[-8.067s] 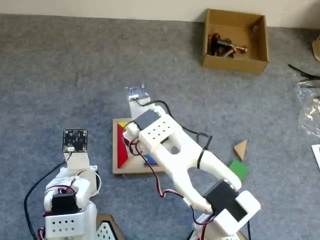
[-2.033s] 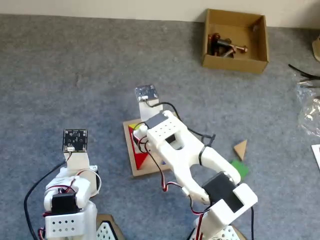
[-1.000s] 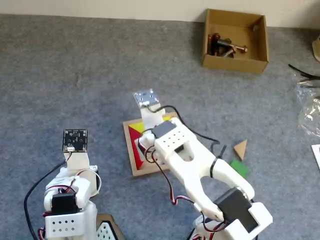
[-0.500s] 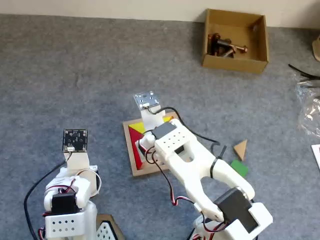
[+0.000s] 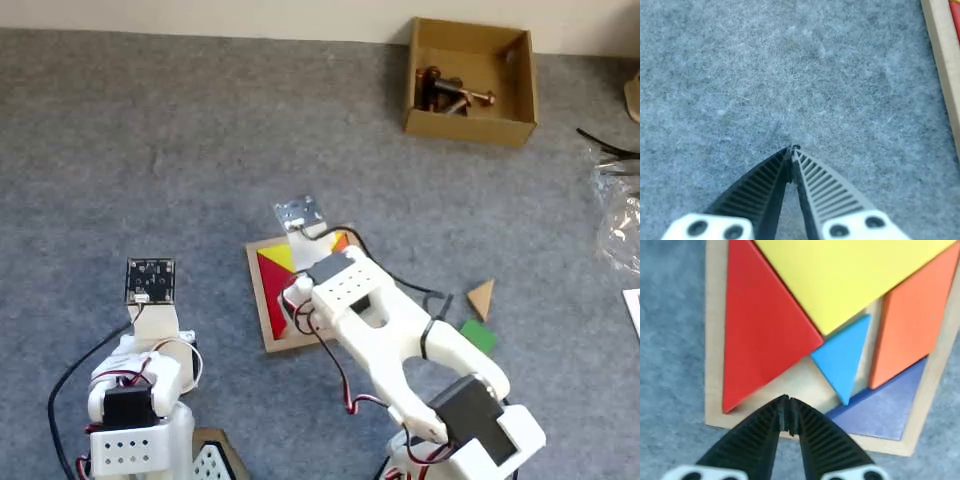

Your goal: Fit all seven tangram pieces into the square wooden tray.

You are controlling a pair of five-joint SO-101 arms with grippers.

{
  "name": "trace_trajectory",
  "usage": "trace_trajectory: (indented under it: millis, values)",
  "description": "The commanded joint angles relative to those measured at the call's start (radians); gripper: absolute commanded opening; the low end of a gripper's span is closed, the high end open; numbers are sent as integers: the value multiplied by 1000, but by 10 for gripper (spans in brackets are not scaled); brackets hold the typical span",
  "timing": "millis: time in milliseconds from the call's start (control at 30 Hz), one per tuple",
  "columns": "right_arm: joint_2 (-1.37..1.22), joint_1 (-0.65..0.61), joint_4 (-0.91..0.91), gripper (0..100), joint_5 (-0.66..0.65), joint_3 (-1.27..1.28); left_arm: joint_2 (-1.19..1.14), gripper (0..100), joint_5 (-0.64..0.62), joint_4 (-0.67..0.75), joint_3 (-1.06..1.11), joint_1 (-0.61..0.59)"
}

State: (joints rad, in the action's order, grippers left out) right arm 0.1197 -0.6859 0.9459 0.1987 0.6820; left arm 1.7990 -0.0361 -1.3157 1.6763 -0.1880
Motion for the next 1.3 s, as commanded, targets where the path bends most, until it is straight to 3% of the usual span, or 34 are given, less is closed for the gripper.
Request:
trace_trajectory:
  millis: [0,267,467,833,1267]
  values:
    - [50,50,-15,4,-8,-12,-7,5,-2,-8,21,-8]
    - [48,56,-18,4,-9,-13,-7,5,-2,-8,21,-8]
    - [48,56,-154,4,-9,16,-7,5,-2,-8,21,-8]
    - [48,61,-156,4,-9,25,-7,5,-2,-8,21,-8]
    - [48,157,-156,4,-9,24,-7,5,-2,-8,21,-8]
